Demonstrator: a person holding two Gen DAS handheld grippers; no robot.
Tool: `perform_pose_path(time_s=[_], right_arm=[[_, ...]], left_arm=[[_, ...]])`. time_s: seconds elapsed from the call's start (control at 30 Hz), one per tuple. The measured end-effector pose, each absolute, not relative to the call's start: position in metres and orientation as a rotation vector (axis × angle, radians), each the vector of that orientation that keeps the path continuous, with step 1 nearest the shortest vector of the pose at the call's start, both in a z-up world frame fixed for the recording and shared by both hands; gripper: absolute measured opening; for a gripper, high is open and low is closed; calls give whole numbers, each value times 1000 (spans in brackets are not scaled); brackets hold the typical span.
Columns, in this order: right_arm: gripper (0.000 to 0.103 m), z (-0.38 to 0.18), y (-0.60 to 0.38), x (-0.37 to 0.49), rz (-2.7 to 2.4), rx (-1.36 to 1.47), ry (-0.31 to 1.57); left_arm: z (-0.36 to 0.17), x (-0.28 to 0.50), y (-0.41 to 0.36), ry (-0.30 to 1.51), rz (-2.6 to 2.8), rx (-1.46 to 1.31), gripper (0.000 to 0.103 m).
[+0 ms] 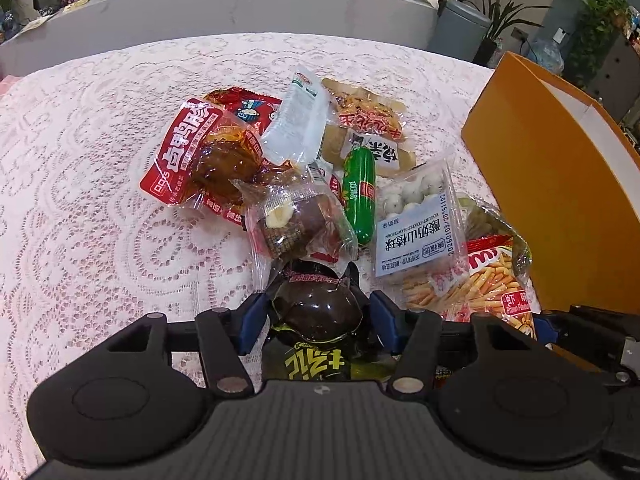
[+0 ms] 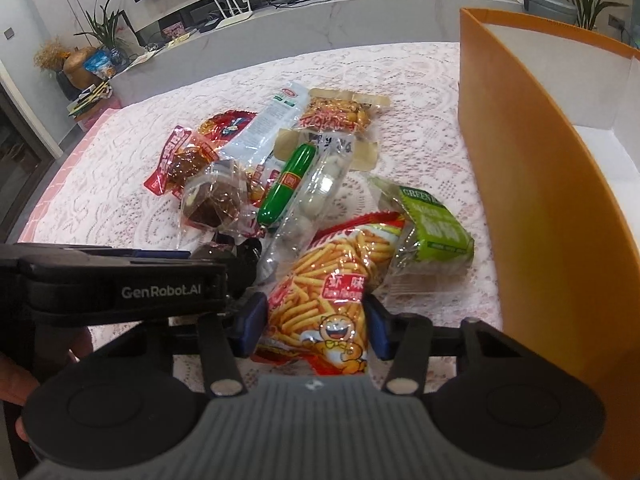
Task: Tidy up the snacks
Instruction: 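Grasp the dark snack pack with the left tool while the right tool grasps the Mimi bag, then carry both held snacks over the orange box and release them inside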
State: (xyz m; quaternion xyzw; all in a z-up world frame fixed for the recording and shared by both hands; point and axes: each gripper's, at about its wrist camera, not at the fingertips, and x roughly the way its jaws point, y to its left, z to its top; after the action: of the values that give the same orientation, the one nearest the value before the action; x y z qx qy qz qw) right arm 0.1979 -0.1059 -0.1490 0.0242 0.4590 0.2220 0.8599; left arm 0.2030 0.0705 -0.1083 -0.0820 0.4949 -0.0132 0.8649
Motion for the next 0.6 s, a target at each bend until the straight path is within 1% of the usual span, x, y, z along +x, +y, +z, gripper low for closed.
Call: perform_pose_path(time_s=[0.1, 0.27, 0.43, 0.6], right_arm=[[47, -149, -105, 197, 474, 40, 951], [40, -148, -105, 194, 472, 13, 945], [39, -143, -108, 194, 471, 7, 956], [38, -134, -110, 185, 480, -39, 958]], left_arm=[[-108, 203, 65, 1037, -16, -144, 64], [-108, 206, 59, 1045, -12, -89, 62], [-104, 204, 60, 1062, -13, -94, 59], [-87, 183, 60, 1040, -24, -122, 58]])
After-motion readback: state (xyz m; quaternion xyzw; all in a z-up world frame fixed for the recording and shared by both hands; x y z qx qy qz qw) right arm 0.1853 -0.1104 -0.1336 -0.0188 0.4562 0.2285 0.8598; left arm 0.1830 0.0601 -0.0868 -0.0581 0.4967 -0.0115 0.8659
